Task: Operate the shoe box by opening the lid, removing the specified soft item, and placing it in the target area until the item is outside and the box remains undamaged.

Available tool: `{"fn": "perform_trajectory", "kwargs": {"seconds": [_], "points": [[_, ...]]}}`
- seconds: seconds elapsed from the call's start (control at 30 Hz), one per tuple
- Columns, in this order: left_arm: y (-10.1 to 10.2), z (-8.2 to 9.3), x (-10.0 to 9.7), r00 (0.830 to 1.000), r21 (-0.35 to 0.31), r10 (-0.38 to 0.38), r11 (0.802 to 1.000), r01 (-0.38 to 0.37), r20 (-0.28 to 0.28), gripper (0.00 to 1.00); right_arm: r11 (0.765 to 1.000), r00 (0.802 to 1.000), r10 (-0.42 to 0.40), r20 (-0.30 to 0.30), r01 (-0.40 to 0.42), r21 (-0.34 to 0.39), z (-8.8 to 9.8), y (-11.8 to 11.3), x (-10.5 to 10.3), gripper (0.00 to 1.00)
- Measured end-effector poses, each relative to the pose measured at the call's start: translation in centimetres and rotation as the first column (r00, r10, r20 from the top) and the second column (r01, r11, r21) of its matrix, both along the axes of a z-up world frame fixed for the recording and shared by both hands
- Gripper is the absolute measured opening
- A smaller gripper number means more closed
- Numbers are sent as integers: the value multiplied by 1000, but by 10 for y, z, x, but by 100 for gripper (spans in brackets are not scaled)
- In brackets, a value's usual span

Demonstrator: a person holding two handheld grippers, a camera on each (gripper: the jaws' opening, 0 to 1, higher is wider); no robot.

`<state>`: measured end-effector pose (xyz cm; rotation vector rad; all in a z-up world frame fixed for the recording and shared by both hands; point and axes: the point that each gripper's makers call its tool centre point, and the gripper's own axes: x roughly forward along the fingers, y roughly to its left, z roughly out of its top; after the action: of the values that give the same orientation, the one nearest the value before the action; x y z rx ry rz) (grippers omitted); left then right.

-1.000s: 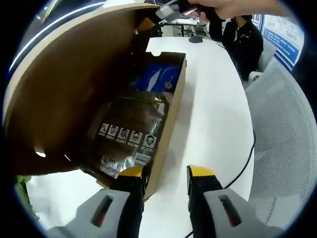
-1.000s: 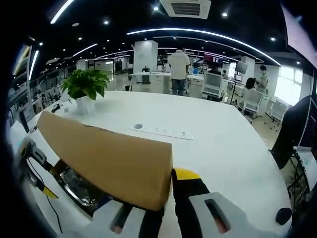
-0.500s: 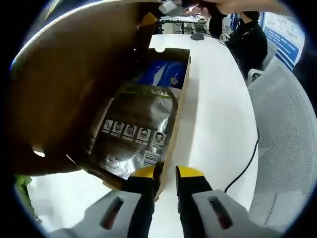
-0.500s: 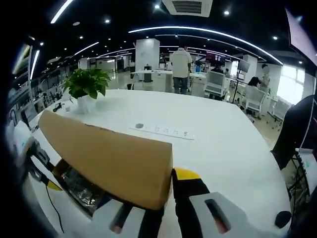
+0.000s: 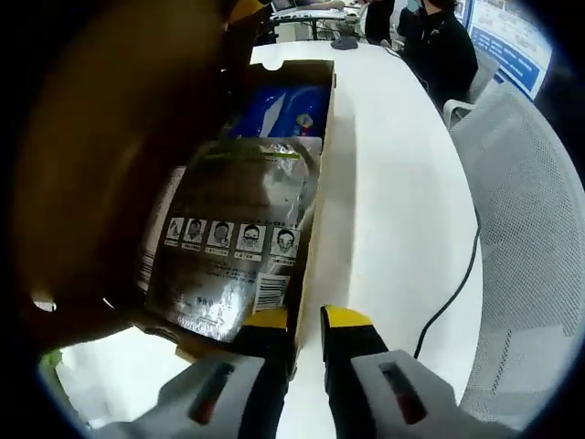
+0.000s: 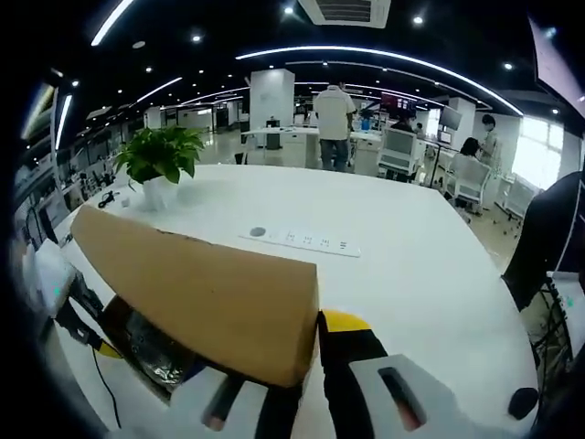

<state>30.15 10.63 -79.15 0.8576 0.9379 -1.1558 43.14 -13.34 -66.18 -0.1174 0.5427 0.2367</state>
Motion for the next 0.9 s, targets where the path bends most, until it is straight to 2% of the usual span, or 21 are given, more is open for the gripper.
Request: {"fn": "perform_trajectory", "kwargs": {"seconds": [0.03, 0.13, 0.3, 0.5, 0.6, 0.73, 0.83, 0.87, 0.9], "points": [[1, 1, 0, 1000, 5, -14, 1000, 14, 2, 10, 1000, 1000, -2, 1, 2, 2, 0, 0, 0, 1], [1, 1, 4, 1000, -11, 7, 1000, -7, 20, 5, 1000, 1000, -6, 3, 6, 5, 0, 0, -1, 1], [1, 2, 4, 1000, -32, -1, 999, 2, 29, 4, 1000, 1000, 6, 24, -5, -22, 2, 0, 1, 1], [2, 2, 4, 999, -27, -6, 1000, 7, 37, 4, 1000, 1000, 8, 19, -7, -29, 3, 1, 4, 1], [2, 1, 5, 999, -5, -8, 1000, 8, 33, 4, 999, 1000, 11, 18, -10, -32, 3, 1, 4, 1], [4, -3, 4, 999, 61, -39, 997, 37, 28, 3, 999, 1000, 20, 9, -20, -39, 1, 1, 5, 1], [3, -13, -1, 998, 74, -61, 996, 59, 22, 8, 999, 1000, 22, 12, -21, -42, 2, 0, 6, 1], [5, -13, 5, 992, 110, -104, 989, 95, 78, 5, 999, 999, 31, 14, -30, -44, 3, 0, 7, 0], [6, -13, 11, 987, 127, -100, 988, 84, 123, 4, 999, 999, 31, 12, -31, -43, 3, 0, 8, 0]]}}
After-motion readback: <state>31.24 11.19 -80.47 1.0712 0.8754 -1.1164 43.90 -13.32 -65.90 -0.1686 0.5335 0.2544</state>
